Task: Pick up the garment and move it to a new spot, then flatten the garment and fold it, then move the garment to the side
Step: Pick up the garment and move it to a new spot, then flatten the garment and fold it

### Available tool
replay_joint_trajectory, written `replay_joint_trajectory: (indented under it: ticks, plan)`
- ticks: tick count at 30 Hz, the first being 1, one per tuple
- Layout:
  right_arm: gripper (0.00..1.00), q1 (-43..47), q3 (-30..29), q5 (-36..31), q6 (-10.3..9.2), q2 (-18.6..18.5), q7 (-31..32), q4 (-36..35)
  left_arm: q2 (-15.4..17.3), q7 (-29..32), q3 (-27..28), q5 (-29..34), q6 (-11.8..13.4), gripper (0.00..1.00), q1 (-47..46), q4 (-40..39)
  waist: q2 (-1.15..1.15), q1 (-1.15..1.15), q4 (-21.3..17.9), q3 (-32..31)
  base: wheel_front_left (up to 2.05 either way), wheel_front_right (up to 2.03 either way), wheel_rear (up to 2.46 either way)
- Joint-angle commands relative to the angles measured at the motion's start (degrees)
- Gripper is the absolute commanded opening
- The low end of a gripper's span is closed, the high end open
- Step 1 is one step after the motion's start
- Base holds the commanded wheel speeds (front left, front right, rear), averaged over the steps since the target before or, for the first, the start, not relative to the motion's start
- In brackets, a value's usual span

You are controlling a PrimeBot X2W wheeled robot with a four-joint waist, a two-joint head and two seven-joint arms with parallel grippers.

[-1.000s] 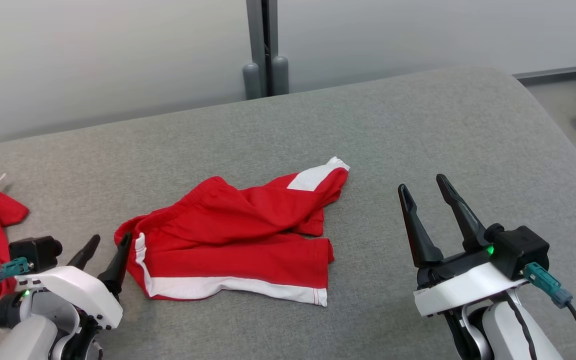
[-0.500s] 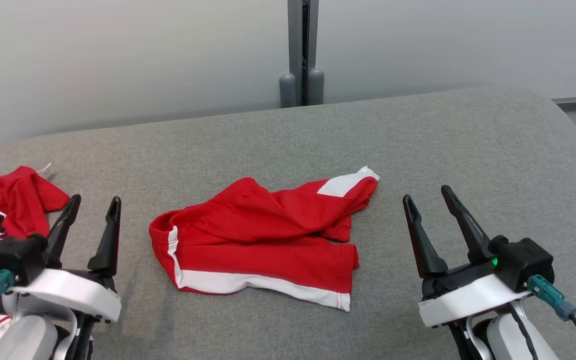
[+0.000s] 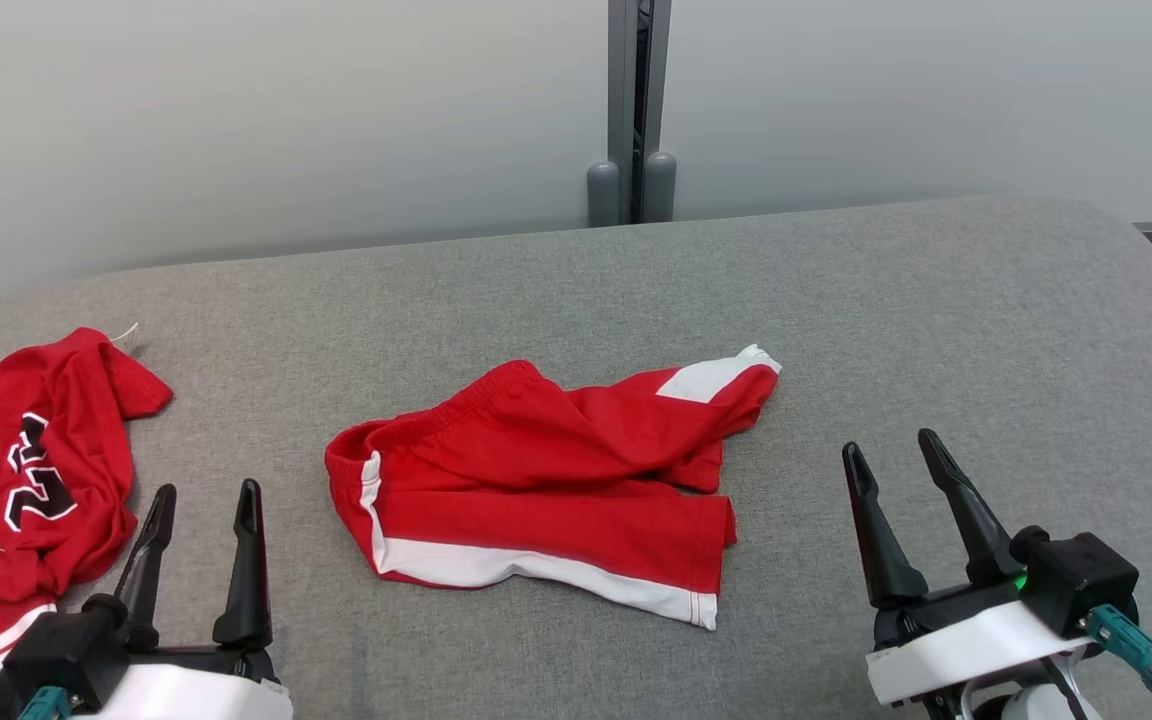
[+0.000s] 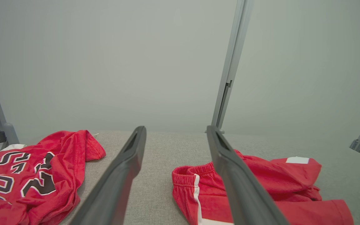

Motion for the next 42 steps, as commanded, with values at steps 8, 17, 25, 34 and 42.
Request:
replay_joint_trajectory:
  ticks: [8, 17, 25, 34, 42]
  plan:
    - [1.0, 0.38, -0.02, 0.46, 0.11, -0.35, -0.13, 0.78, -3.12, -0.02, 3.0, 3.85, -3.52, 1.0, 0.78, 0.27, 0.0, 0.0, 0.5, -0.46, 0.0, 0.0, 0.0]
    - [1.0, -0.1, -0.12, 0.05, 0.11, -0.35, -0.14, 0.68, -5.66, -0.03, 5.6, 6.49, -5.86, 1.0, 0.68, 0.59, 0.0, 0.0, 0.91, -0.45, 0.0, 0.0, 0.0]
    - [1.0, -0.19, 0.13, 0.24, 0.11, -0.35, -0.14, 0.73, -7.33, -0.03, 7.49, 9.32, -7.03, 1.0, 1.33, 1.18, 0.0, 0.0, 0.73, -0.71, 0.0, 0.0, 0.0]
    - [1.0, -0.26, 2.84, 4.17, 0.11, -0.34, 1.57, 6.42, -8.36, -0.03, 8.4, 10.99, -8.24, 1.0, 0.82, 1.98, 0.0, 0.0, 1.45, -0.68, 0.0, 0.0, 0.0]
    - [1.0, -5.44, 7.86, 15.25, 0.11, -0.43, 17.92, 17.48, -9.55, -0.02, 8.1, 11.71, -9.15, 1.0, -0.25, 2.87, 0.0, 0.0, 4.91, -0.04, 0.0, 0.0, 0.0]
